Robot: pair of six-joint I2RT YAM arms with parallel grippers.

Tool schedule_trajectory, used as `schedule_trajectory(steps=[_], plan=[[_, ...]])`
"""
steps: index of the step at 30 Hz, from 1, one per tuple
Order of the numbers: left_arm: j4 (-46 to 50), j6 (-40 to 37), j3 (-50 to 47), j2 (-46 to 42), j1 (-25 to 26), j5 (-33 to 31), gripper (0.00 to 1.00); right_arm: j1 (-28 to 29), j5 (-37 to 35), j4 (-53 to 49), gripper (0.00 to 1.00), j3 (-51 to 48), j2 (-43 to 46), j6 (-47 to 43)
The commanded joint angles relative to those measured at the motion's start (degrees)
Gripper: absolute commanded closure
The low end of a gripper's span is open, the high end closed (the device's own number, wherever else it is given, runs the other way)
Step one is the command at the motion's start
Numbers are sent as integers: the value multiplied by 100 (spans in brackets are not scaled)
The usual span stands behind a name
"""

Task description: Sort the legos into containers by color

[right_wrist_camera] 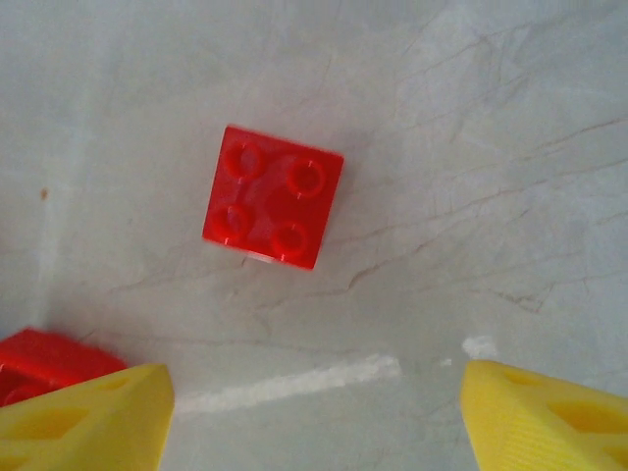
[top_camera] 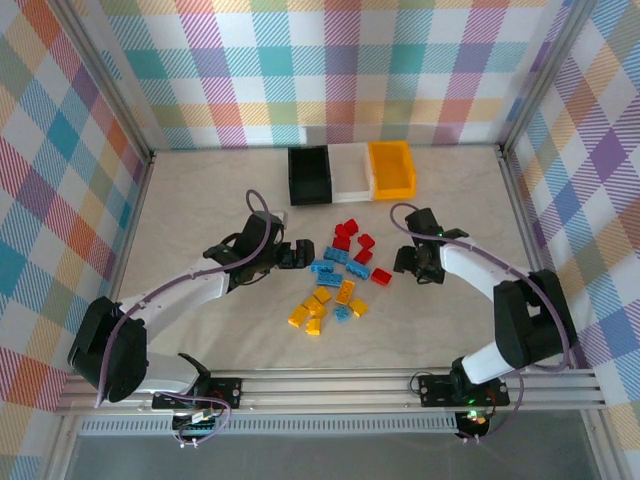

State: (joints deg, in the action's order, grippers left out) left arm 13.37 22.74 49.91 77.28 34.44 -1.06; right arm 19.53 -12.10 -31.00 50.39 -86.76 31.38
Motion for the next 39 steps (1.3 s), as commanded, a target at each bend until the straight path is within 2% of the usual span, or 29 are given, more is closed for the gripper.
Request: schedule_trajectory(steps=[1,12,24,31,39], plan=[[-13,-58,95,-26,45,8,0,23,-235,260,29,284,-232,182],[136,-235,52,-149,46,-87,0,-15,-349,472,40,654,-924,255],[166,-274,-15,-155,45,-87,0,-278,-256,653,45,735,-1245,264],[184,-296,-19,-125,43,-87,0,-327,-142,735,59,727,-1342,271],[170,-267,-5,-76,45,-48,0,-327,-126,701,67,693,-1247,264]])
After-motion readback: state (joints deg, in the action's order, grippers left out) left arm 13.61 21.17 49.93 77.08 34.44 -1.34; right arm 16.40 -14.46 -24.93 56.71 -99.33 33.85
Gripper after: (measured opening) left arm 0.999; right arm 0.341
